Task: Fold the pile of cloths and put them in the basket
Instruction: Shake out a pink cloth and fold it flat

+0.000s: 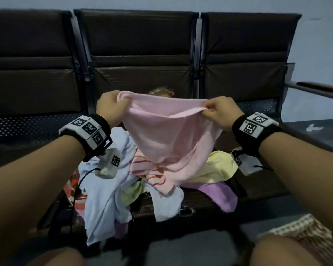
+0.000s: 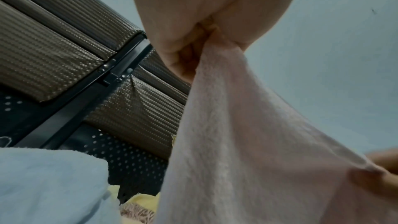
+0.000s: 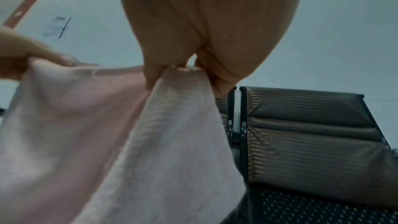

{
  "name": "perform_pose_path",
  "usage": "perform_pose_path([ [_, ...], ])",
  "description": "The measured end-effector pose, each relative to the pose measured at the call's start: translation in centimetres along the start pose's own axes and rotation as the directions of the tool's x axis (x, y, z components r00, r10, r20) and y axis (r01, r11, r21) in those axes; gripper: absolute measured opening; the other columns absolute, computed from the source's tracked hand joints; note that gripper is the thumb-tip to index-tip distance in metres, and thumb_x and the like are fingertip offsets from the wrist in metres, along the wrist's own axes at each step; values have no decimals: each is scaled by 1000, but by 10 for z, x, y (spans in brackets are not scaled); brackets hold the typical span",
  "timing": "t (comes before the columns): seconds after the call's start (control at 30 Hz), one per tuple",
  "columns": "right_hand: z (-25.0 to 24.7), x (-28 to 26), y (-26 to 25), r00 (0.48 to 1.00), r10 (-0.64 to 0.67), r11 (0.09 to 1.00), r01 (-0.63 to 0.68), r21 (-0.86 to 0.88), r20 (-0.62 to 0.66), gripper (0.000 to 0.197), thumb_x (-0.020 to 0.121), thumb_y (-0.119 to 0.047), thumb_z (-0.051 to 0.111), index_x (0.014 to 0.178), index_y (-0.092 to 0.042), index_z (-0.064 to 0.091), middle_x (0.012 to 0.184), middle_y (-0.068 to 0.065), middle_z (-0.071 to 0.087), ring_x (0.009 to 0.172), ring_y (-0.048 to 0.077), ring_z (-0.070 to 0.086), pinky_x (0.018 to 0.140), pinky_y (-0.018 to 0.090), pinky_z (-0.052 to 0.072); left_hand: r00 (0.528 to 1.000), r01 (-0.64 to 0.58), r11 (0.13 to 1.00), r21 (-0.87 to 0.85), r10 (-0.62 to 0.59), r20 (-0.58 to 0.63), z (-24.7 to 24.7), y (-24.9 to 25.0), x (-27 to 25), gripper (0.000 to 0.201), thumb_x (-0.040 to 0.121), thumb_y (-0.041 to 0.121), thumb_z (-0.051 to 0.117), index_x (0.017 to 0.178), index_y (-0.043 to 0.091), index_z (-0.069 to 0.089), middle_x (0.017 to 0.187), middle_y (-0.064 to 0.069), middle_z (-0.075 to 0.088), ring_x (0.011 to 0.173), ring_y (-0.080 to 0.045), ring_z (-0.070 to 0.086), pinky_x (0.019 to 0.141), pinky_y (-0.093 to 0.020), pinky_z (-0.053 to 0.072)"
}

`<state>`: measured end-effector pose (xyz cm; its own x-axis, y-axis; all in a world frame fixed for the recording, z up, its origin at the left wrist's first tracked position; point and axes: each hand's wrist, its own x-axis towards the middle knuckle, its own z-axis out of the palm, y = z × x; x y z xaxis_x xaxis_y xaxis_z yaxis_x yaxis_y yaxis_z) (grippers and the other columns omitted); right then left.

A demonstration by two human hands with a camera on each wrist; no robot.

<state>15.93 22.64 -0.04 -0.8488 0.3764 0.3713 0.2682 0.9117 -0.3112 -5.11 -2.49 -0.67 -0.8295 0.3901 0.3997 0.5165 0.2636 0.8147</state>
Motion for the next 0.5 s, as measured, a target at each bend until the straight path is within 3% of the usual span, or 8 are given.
perform_pose_path([
  [0.13, 1, -9, 6, 981, 4, 992, 20, -121, 193, 31, 91, -41, 68, 77, -14, 74, 71, 2, 66, 70, 18, 60, 65, 29, 37, 978, -19, 991, 131, 45, -202, -12, 5, 15, 33, 82, 35, 50, 58, 13, 43, 53, 4, 42, 56, -16, 40, 52, -33, 32],
  [0.2, 0, -12, 7, 981, 6, 994, 16, -112, 195, 35, 92, -42, 66, 70, -15, 68, 66, 1, 61, 65, 18, 55, 61, 31, 36, 969, 6, 993, 122, 24, -247, -14, 9, 20, 36, 87, 32, 48, 58, 15, 36, 56, 5, 39, 62, -20, 40, 59, -34, 30],
  [0.27, -6, -11, 6, 986, 9, 997, 4, -79, 165, 37, 94, -40, 65, 62, -21, 60, 61, -4, 56, 61, 13, 52, 57, 30, 35, 955, 82, 995, 50, -65, -289, -14, 13, 21, 29, 91, 30, 42, 66, 16, 42, 70, 3, 50, 76, -22, 46, 69, -31, 34],
  [0.37, -21, -6, 1, 994, 19, 999, -14, -50, 105, 38, 96, -37, 63, 61, -28, 54, 61, -10, 53, 60, 4, 49, 55, 25, 33, 933, 165, 985, -49, -172, -317, -15, 21, 19, 27, 98, 28, 35, 101, 10, 55, 103, -4, 55, 96, -21, 49, 82, -28, 33],
  [0.5, -42, -1, -6, 999, 18, 1000, -18, -2, 37, 44, 95, -37, 62, 57, -21, 47, 59, -2, 50, 59, 15, 48, 54, 29, 36, 947, 107, 994, -4, -103, -304, -26, 35, 21, 42, 98, 26, 34, 111, 8, 70, 120, -15, 66, 112, -31, 57, 88, -31, 38],
])
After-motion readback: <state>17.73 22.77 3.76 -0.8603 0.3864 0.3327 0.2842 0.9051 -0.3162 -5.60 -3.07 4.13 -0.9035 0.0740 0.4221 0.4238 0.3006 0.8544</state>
